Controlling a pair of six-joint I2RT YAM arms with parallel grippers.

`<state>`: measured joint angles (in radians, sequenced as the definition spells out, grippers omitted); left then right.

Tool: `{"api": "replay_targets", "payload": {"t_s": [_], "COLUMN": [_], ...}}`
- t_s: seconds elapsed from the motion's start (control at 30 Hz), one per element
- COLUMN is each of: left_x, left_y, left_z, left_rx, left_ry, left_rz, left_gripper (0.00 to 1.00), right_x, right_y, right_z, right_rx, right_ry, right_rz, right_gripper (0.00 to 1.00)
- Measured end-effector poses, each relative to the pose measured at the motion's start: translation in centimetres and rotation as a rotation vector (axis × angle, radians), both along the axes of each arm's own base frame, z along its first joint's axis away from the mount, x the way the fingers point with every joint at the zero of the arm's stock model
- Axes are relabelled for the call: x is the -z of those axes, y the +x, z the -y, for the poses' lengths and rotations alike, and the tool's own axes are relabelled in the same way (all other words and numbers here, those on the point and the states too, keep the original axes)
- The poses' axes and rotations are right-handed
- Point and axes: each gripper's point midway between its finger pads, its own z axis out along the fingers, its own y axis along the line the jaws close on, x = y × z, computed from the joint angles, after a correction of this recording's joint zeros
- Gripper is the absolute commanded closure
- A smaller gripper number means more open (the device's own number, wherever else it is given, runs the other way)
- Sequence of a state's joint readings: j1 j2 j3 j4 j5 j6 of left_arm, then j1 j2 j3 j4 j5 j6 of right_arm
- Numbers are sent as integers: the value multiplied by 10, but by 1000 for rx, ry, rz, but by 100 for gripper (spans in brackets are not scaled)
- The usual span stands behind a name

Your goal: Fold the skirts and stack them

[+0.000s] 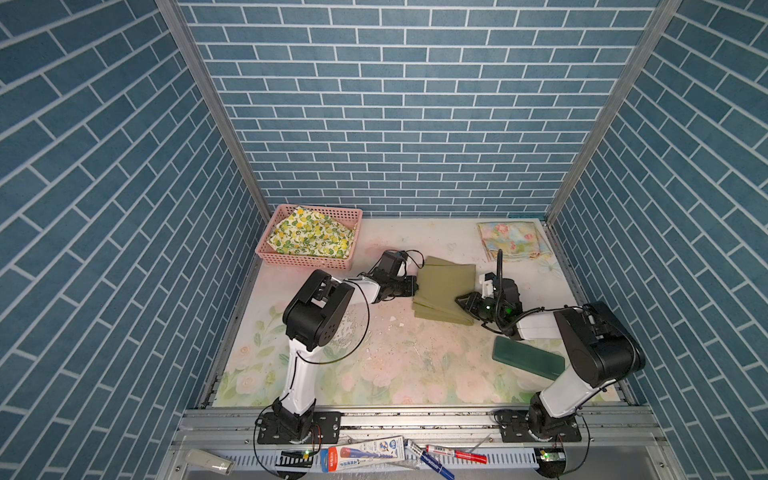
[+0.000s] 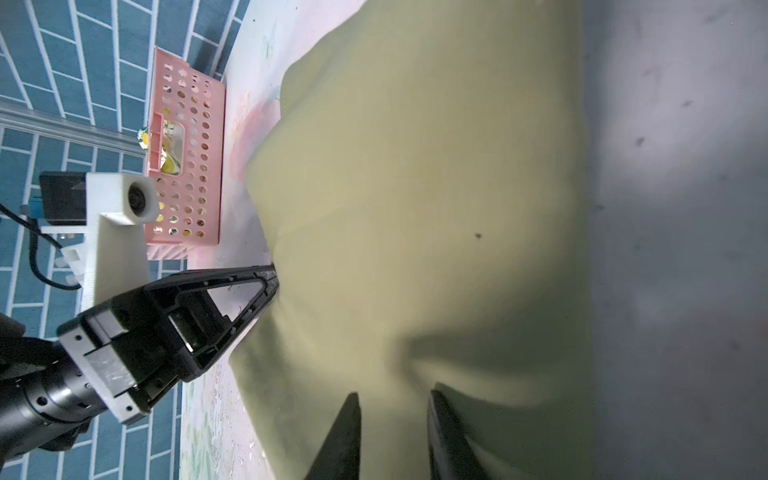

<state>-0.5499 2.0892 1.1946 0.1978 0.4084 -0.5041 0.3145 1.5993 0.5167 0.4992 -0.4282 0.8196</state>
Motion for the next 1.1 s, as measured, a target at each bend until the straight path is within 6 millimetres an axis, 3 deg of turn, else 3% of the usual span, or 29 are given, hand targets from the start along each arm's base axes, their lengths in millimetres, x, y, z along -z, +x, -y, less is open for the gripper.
{"api": "replay_targets", "payload": {"t_s": [0.3,0.43,0.57,0.77,0.9,1.03,1.1], "left_x": [0,0,0,0,0,0,0], "left_y": [0,0,0,-1,0,0,0], "left_z": [0,0,1,2,2,2,2], "left_rx": [-1,-1,0,3,5,3,4], "left_ry": [2,2,3,2,3,4,5], "left_rz": [1,1,2,4,6,7,7], "left_gripper": [100,100,100,100,100,100,100], "right_x": [-40,-27,14,9,-19,-79,-99], "right_y": [2,-5,-29,-29,-17,27,49], "right_z": [-8,-9,-4,-2,3,1,3], "right_rx": [-17,-25,-33,-31,-27,-11,2], "right_ry": [-7,-13,-36,-70,-133,-126,-105], "right_rz": [54,33,-53,-53,-43,81,129], "right_gripper": [69,69,70,69,69,68,68]}}
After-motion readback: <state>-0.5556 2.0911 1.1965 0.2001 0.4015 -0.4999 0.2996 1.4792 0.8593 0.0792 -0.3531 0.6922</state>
